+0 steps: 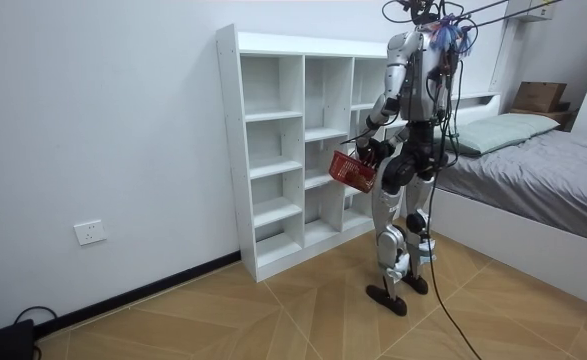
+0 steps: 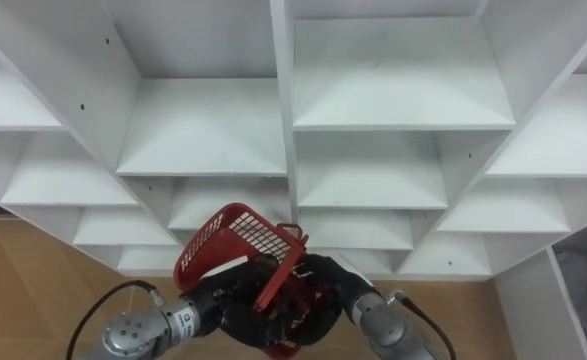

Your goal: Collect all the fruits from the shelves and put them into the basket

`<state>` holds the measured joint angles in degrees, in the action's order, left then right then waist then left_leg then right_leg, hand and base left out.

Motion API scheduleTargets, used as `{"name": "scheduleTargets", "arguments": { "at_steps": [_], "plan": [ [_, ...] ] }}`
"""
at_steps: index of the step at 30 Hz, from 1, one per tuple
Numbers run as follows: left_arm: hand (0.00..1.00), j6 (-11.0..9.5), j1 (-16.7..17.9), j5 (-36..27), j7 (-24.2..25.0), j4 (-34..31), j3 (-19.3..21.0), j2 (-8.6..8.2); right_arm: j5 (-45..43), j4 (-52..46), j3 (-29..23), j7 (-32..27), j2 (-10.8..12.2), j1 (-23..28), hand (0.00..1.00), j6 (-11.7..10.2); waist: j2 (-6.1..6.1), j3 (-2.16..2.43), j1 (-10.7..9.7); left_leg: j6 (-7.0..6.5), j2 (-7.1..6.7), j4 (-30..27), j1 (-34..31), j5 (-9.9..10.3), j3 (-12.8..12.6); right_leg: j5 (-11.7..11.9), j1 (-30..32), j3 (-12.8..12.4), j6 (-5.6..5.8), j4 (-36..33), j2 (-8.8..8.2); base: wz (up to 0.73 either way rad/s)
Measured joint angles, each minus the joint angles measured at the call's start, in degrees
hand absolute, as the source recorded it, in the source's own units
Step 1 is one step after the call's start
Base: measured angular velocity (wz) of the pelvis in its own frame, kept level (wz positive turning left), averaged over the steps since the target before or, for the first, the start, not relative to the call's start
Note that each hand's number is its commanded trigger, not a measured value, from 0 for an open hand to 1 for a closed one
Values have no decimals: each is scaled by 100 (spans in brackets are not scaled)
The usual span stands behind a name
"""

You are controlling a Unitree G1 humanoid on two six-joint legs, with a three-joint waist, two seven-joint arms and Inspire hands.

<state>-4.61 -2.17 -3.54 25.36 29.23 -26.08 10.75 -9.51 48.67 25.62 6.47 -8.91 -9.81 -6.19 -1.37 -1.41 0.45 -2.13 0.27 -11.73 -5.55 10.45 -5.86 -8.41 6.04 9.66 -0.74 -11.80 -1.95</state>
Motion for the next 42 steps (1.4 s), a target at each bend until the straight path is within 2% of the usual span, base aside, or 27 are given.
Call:
{"name": "scheduleTargets", "arguments": {
  "at_steps": [14,22,24,26,32,42],
  "plan": [
    [100,9,1,1,-15,0,3,4,-17,-2,0,2,-4,0,0,-3,-1,7,-2,0,0,4,17,0,-9,0,0,-24,0,-8,4,0],
    [100,53,4,1,-31,-1,156,-1,-12,-207,-7,65,-48,27,0,4,25,41,-5,0,0,-1,16,-1,-4,0,1,-18,-1,-5,7,0],
    [100,56,5,1,-140,-1,178,17,-11,-260,-16,64,-55,32,0,4,20,72,-7,1,0,-6,17,-2,-12,1,-1,-16,-1,-7,7,0],
    [100,56,22,1,-223,-1,192,29,-4,-262,-16,64,-53,37,0,2,13,84,-8,1,0,-7,31,-2,-4,1,-20,-15,-1,-6,8,0],
    [100,56,247,-20,-566,13,210,39,39,-266,-15,75,-38,116,0,-1,25,88,-13,1,3,17,217,-2,4,1,-211,-18,0,22,5,0],
    [100,46,468,-137,-775,311,781,-71,-233,-1179,-131,249,-80,646,0,-2,34,90,58,3,6,12,194,-4,-17,8,-169,-147,-3,13,42,0]
  ]
}}
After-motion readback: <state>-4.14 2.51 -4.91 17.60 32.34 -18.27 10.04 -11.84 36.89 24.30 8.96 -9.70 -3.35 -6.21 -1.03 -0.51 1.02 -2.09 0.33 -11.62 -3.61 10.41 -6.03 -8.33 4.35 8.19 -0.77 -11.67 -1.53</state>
